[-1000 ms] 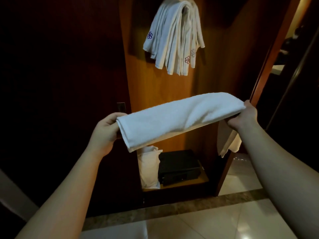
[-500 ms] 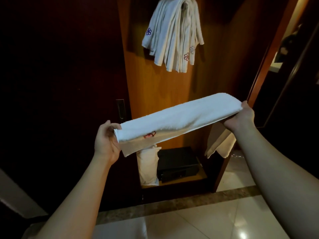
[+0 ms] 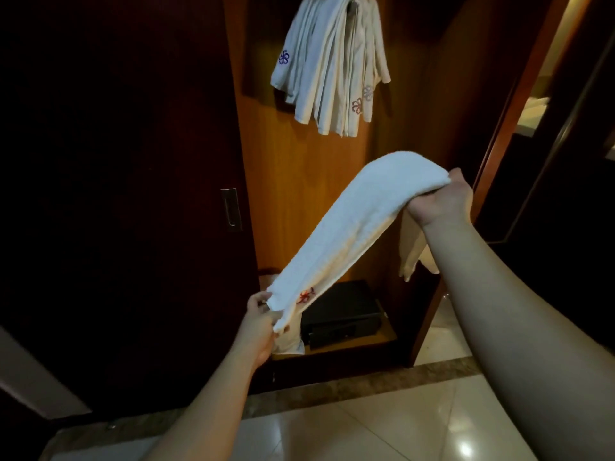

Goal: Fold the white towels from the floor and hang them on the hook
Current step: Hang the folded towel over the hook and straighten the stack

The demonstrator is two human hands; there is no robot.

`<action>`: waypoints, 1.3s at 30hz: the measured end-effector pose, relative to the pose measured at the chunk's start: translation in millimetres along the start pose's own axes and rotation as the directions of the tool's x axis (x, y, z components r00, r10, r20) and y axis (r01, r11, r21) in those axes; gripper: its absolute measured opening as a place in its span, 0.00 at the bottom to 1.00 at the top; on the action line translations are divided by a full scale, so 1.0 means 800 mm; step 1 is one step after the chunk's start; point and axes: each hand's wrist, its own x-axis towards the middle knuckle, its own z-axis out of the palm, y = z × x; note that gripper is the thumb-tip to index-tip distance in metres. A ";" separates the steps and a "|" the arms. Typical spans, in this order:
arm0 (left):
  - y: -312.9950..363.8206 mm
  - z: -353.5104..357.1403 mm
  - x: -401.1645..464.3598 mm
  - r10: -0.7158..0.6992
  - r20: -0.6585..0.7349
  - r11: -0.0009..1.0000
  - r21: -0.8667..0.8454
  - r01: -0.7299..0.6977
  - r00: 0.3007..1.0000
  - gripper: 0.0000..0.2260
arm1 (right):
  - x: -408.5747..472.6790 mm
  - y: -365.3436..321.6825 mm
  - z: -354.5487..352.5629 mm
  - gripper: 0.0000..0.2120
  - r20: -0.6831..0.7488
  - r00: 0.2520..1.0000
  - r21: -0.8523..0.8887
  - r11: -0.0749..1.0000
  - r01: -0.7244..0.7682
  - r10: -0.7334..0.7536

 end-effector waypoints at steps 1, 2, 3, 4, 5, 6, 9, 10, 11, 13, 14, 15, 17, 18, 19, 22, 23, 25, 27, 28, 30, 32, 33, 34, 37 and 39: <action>-0.007 0.009 0.000 -0.027 -0.021 0.999 0.022 0.027 0.999 0.24 | -0.005 0.005 0.009 0.22 0.030 0.999 0.002 1.000 -0.014 0.014; -0.011 0.018 0.000 -0.050 -0.033 0.998 0.048 0.052 0.998 0.24 | -0.008 0.010 0.018 0.24 0.065 0.997 0.002 1.000 -0.030 0.029; -0.013 0.027 0.001 -0.069 -0.037 0.994 0.081 0.072 0.997 0.24 | -0.012 0.015 0.026 0.25 0.101 0.994 0.003 0.999 -0.043 0.042; -0.012 0.036 0.001 -0.087 -0.040 0.989 0.113 0.091 0.995 0.23 | -0.015 0.020 0.033 0.25 0.133 0.990 -0.006 0.999 -0.047 0.047; -0.009 0.045 0.001 -0.098 -0.048 0.986 0.127 0.103 0.994 0.24 | -0.018 0.025 0.040 0.25 0.163 0.985 -0.028 0.999 -0.042 0.046; -0.004 0.053 -0.003 -0.088 -0.070 0.989 0.115 0.096 0.994 0.24 | -0.020 0.029 0.047 0.24 0.193 0.980 -0.054 0.998 -0.036 0.045; 0.031 0.071 -0.031 0.091 -0.203 0.996 0.019 -0.089 0.975 0.13 | -0.027 0.040 0.065 0.27 0.315 0.946 -0.149 0.988 -0.028 0.074; 0.049 0.078 -0.046 0.175 -0.201 0.984 0.006 -0.178 0.964 0.08 | -0.029 0.042 0.072 0.31 0.355 0.931 -0.180 0.983 -0.026 0.090; 0.068 0.086 -0.063 0.266 -0.144 0.962 -0.019 -0.271 0.953 0.07 | -0.031 0.046 0.079 0.34 0.382 0.918 -0.213 0.977 -0.021 0.103; 0.109 0.106 -0.097 0.417 0.080 0.906 -0.119 -0.407 0.905 0.16 | -0.035 0.053 0.095 0.37 0.411 0.904 -0.282 0.959 0.007 0.114; 0.127 0.117 -0.110 0.467 0.199 0.883 -0.153 -0.444 0.862 0.21 | -0.036 0.057 0.103 0.38 0.415 0.902 -0.314 0.949 0.024 0.115; 0.143 0.129 -0.119 0.488 0.299 0.873 -0.154 -0.463 0.820 0.26 | -0.038 0.061 0.112 0.39 0.418 0.901 -0.344 0.938 0.039 0.116; 0.173 0.156 -0.125 0.479 0.449 0.866 -0.104 -0.489 0.754 0.36 | -0.040 0.069 0.130 0.40 0.434 0.894 -0.404 0.911 0.082 0.112; 0.188 0.170 -0.127 0.473 0.491 0.867 -0.115 -0.484 0.731 0.40 | -0.040 0.072 0.140 0.41 0.446 0.890 -0.435 0.892 0.119 0.099; 0.202 0.180 -0.127 0.474 0.508 0.874 -0.169 -0.457 0.719 0.41 | -0.039 0.074 0.149 0.41 0.462 0.883 -0.469 0.869 0.159 0.087; 0.240 0.200 -0.114 0.569 0.410 0.822 -0.267 -0.502 0.713 0.31 | -0.032 0.078 0.176 0.42 0.521 0.852 -0.530 0.802 0.276 0.051; 0.253 0.203 -0.104 0.594 0.385 0.804 -0.249 -0.540 0.706 0.26 | -0.028 0.076 0.185 0.41 0.529 0.848 -0.533 0.786 0.312 0.023; 0.279 0.204 -0.086 0.617 0.335 0.787 -0.221 -0.577 0.713 0.29 | -0.018 0.072 0.201 0.40 0.534 0.846 -0.518 0.786 0.337 -0.010; 0.302 0.200 -0.062 0.583 0.213 0.812 -0.187 -0.553 0.784 0.47 | -0.005 0.067 0.214 0.39 0.537 0.843 -0.487 0.810 0.326 -0.017; 0.310 0.196 -0.047 0.580 0.167 0.813 -0.179 -0.554 0.797 0.52 | 0.002 0.065 0.217 0.38 0.544 0.839 -0.483 0.811 0.331 -0.018; 0.322 0.188 -0.015 0.603 0.158 0.796 -0.188 -0.576 0.782 0.45 | 0.020 0.062 0.221 0.37 0.551 0.834 -0.532 0.750 0.392 -0.045; 0.341 0.182 0.000 0.613 0.119 0.784 -0.217 -0.582 0.781 0.45 | 0.044 0.059 0.223 0.36 0.550 0.831 -0.624 0.622 0.474 -0.082; 0.351 0.177 0.006 0.604 0.077 0.788 -0.208 -0.580 0.793 0.48 | 0.057 0.058 0.225 0.37 0.550 0.831 -0.671 0.547 0.501 -0.085; 0.363 0.174 0.014 0.610 0.046 0.779 -0.215 -0.589 0.791 0.46 | 0.071 0.057 0.227 0.37 0.551 0.831 -0.713 0.472 0.518 -0.080; 0.405 0.169 0.044 0.636 0.006 0.764 -0.147 -0.629 0.771 0.41 | 0.110 0.050 0.235 0.35 0.561 0.826 -0.770 0.328 0.548 -0.063; 0.432 0.169 0.069 0.668 0.005 0.741 -0.097 -0.665 0.744 0.41 | 0.130 0.043 0.242 0.35 0.568 0.821 -0.786 0.258 0.562 -0.057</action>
